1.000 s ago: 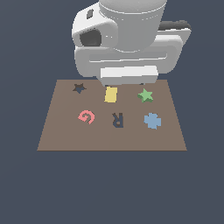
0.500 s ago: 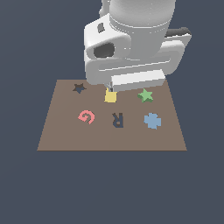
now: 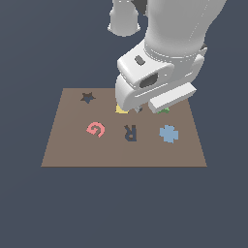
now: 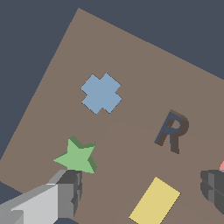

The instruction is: Insert a designated object into the corresponding slot on a board.

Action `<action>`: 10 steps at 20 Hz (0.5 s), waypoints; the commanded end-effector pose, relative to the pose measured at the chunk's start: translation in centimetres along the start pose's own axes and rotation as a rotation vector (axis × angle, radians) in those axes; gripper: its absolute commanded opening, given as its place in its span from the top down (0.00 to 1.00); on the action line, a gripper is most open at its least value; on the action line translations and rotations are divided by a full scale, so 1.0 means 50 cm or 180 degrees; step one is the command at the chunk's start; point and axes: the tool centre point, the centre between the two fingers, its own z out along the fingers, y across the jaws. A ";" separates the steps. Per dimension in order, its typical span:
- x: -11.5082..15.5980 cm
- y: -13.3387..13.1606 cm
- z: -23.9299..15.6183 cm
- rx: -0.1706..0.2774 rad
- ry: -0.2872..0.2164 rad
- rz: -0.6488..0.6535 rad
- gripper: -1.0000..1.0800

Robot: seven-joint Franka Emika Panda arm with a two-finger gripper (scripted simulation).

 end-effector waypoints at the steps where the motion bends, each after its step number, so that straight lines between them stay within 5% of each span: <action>1: 0.001 -0.025 0.026 -0.0003 -0.0007 -0.0352 0.04; 10: -0.014 -0.098 0.106 -0.0019 -0.0029 -0.1414 0.04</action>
